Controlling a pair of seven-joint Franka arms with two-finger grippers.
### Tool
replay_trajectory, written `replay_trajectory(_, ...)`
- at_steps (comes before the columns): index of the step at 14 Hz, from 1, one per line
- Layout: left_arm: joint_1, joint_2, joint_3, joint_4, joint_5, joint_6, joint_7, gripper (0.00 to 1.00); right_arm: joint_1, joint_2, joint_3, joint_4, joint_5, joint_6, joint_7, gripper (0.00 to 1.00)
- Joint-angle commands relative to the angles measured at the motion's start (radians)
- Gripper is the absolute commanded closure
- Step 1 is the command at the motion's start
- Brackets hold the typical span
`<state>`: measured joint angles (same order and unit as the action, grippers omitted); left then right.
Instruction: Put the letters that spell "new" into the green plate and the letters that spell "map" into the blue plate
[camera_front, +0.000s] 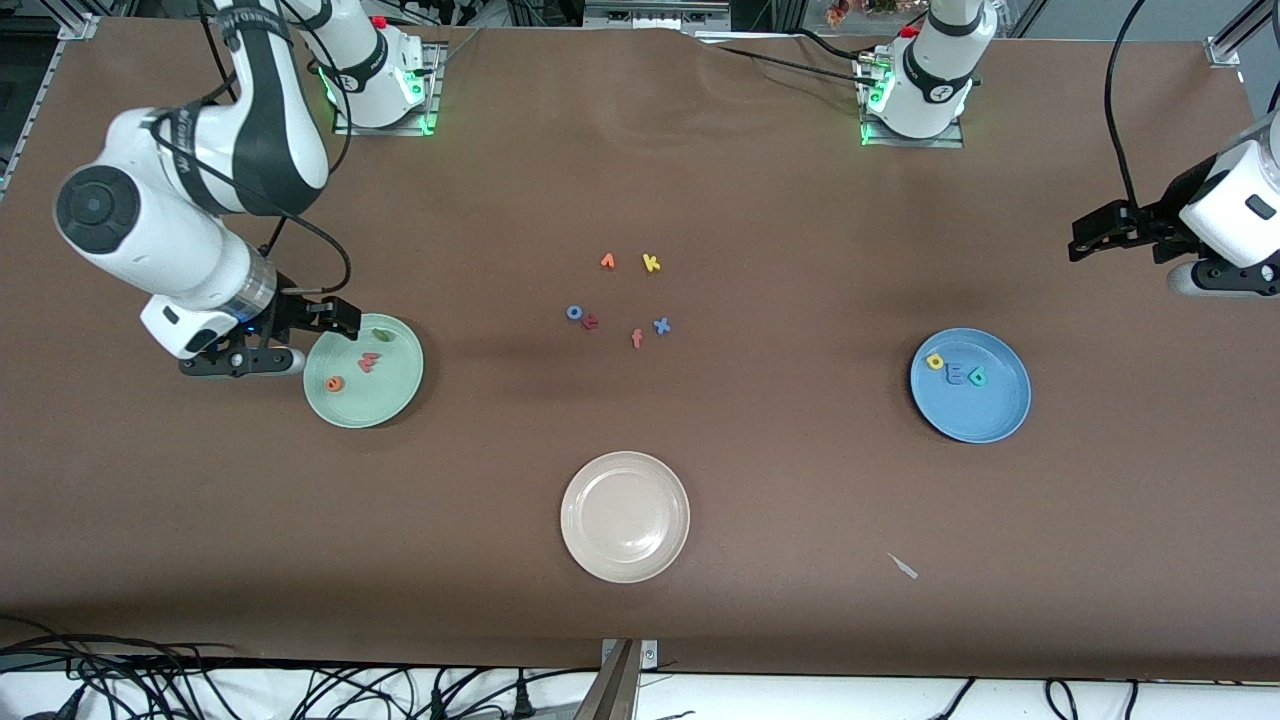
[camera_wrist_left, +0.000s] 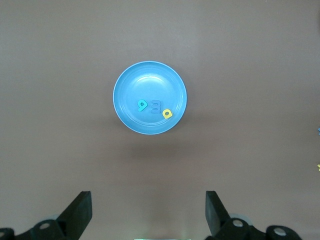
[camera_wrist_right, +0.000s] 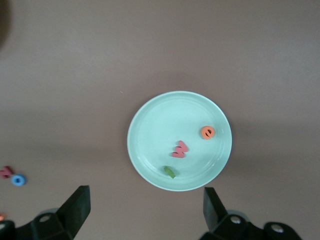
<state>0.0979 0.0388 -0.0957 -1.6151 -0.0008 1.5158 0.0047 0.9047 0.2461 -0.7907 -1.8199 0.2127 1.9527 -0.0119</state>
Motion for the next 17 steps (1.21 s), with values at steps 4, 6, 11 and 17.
replay_trajectory(4,-0.004,-0.007,0.007,-0.002,-0.025,-0.008,0.008,0.00,0.008,0.001,-0.016,0.247,-0.004,-0.222,0.010,0.00)
replay_trajectory(6,-0.004,-0.007,0.007,-0.002,-0.025,-0.008,0.008,0.00,0.005,0.002,-0.019,0.272,-0.056,-0.238,0.001,0.00)
replay_trajectory(11,-0.004,-0.007,0.007,-0.002,-0.025,-0.008,0.008,0.00,0.010,-0.001,-0.009,0.274,-0.067,-0.227,0.010,0.00)
replay_trajectory(17,-0.004,-0.007,0.007,-0.002,-0.025,-0.008,0.008,0.00,-0.617,-0.128,0.669,0.269,-0.144,-0.293,0.102,0.00)
